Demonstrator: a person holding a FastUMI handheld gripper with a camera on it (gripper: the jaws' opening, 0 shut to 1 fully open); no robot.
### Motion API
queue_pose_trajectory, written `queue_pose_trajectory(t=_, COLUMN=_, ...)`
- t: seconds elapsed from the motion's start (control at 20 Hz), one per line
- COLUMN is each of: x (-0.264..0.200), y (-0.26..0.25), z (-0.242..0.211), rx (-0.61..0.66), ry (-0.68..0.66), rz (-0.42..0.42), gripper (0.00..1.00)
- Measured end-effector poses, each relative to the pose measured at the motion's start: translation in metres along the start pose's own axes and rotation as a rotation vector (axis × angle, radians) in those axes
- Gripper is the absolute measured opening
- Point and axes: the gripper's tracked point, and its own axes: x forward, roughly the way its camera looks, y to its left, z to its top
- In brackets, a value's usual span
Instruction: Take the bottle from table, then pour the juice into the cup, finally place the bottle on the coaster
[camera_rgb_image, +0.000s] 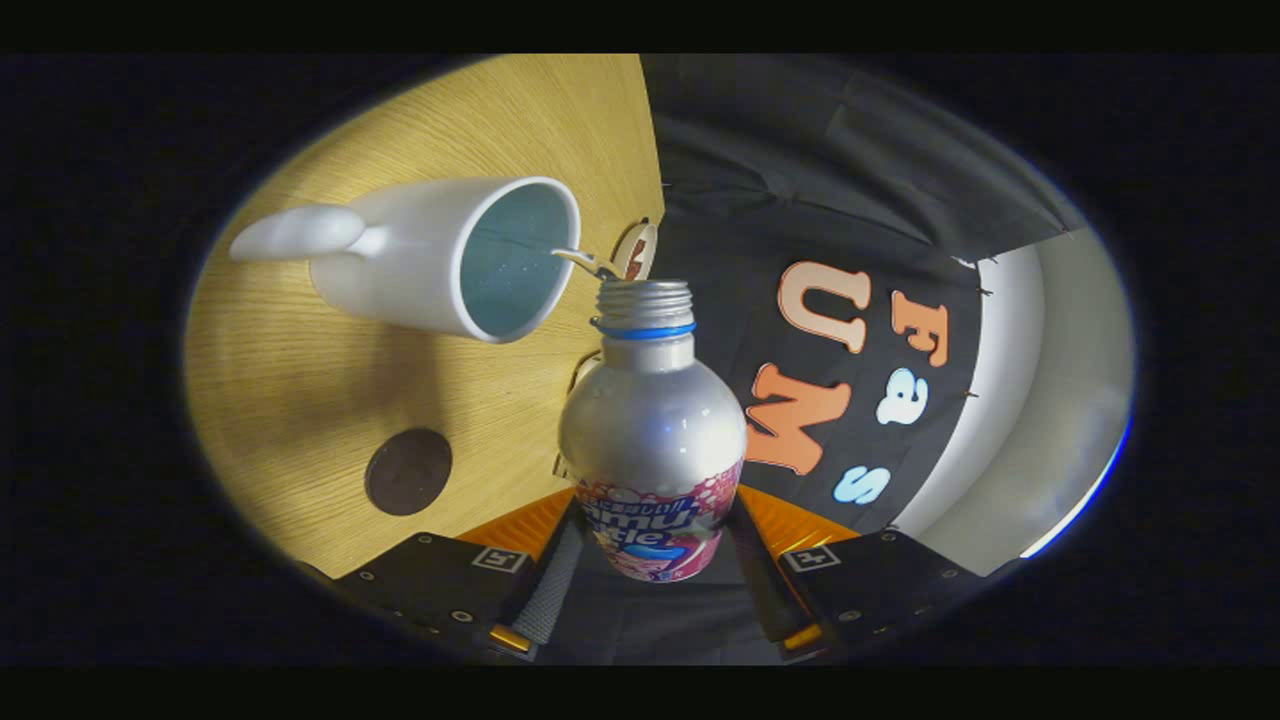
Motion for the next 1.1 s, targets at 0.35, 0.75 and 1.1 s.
queue_pose_trajectory(t=0.35, x=0.005, y=-0.006, z=-0.001, rx=-0.061, ry=-0.005, rz=-0.003, gripper=0.77)
queue_pose_trajectory(t=0.75, x=0.007, y=-0.014, z=0.0, rx=-0.105, ry=-0.021, rz=-0.005, gripper=0.77)
queue_pose_trajectory(t=1.1, x=0.009, y=-0.012, z=-0.001, rx=-0.144, ry=-0.03, rz=0.009, gripper=0.77)
